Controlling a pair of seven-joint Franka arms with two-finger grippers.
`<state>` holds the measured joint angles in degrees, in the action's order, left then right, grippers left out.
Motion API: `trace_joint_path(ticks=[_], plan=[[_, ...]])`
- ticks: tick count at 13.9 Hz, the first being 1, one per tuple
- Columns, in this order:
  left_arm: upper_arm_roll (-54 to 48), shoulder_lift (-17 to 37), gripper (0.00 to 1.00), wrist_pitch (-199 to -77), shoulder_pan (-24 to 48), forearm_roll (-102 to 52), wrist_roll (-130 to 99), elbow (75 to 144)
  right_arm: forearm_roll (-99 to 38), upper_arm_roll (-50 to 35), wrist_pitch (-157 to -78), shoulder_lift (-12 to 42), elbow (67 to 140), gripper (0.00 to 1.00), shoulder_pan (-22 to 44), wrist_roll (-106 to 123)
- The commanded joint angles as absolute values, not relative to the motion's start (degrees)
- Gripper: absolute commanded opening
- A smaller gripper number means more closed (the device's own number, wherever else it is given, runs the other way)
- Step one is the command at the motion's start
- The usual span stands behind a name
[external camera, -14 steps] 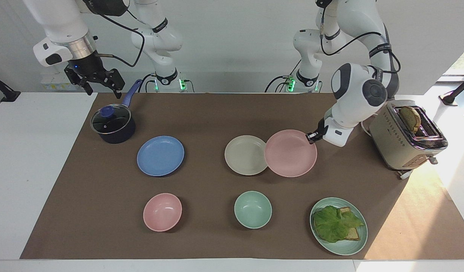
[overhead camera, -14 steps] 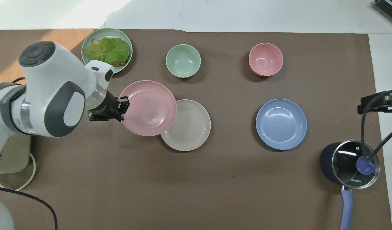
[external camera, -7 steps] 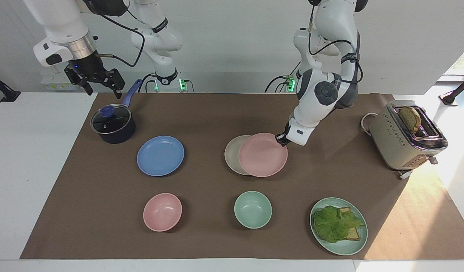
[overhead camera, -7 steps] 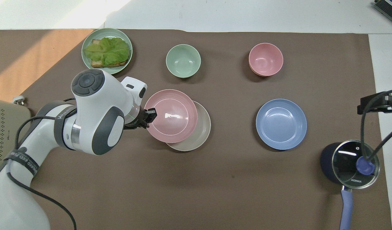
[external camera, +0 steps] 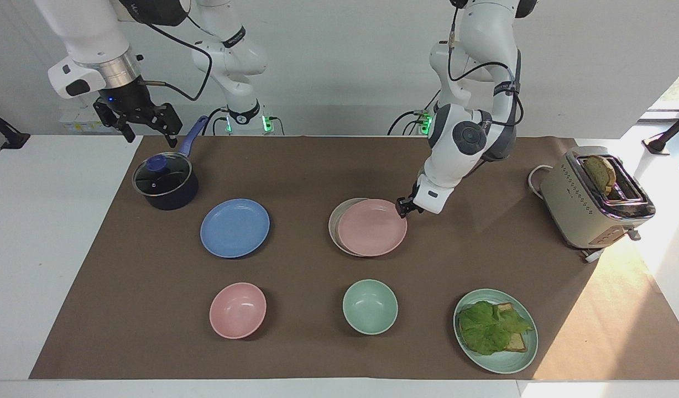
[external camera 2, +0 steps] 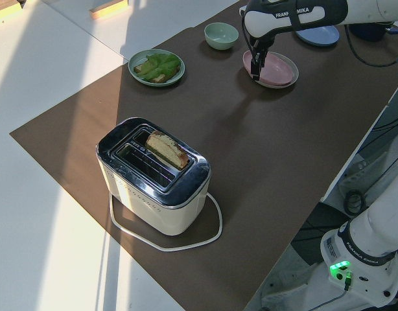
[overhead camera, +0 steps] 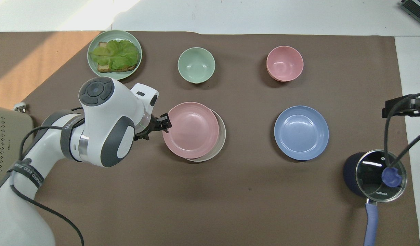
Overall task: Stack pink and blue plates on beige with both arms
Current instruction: 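Carry the pink plate with the left gripper onto the beige plate, then release the pink plate with the left gripper while the right gripper grasps the blue plate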
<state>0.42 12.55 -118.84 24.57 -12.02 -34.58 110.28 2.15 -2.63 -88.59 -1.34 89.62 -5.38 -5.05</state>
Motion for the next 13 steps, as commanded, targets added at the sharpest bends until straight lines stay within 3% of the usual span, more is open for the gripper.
trace_joint_path(ticks=[1, 7, 13], plan=[[1.3, 11.8, 1.0, -119.2, 23.8, -12.5, -34.1, 110.7, 1.1, -2.9, -91.1, -3.7, 94.0, 1.0, -5.8, -5.7], [1.8, 10.9, 1.0, -114.0, 15.1, -5.7, -24.8, 107.1, -0.2, -2.9, -99.6, -3.6, 102.1, 1.0, -5.5, -5.2], [1.8, 6.2, 1.0, -113.6, 6.4, 0.6, -7.6, 106.7, -6.1, -2.9, -123.1, -1.5, 119.2, 1.0, -6.0, -0.9]])
